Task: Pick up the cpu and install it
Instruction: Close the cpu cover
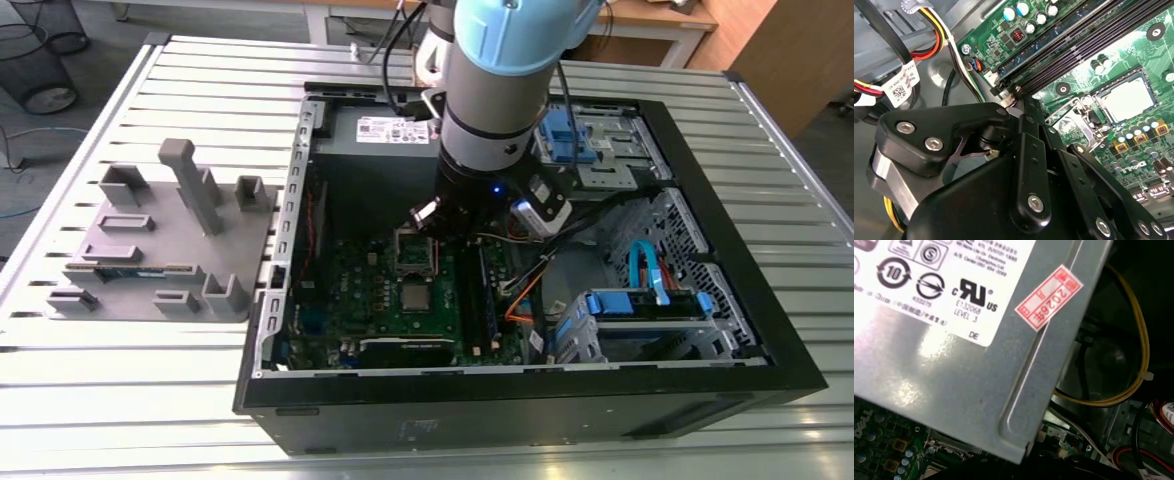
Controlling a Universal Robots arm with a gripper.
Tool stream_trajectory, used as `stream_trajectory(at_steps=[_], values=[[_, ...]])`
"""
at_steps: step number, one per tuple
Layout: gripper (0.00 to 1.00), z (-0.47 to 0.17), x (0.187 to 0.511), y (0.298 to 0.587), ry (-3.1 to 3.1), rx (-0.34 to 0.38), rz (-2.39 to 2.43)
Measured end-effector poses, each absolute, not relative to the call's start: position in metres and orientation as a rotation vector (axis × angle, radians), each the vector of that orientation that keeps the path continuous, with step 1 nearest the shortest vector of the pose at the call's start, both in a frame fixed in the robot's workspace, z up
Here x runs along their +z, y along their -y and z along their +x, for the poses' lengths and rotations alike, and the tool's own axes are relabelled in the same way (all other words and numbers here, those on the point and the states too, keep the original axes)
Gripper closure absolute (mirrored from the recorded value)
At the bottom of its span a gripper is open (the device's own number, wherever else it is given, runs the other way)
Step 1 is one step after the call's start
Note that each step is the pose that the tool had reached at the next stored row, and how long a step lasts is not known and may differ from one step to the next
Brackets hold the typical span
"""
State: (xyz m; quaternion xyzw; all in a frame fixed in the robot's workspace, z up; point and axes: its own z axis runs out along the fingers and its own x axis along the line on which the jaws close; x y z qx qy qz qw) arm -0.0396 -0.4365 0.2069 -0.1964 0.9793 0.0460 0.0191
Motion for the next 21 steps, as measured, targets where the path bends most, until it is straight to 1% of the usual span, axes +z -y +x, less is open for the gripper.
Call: stream_trajectory(at_steps=[21], values=[[0.89,-0.0458,0.2039,0.4277,-3.029,0.151,-0.61]])
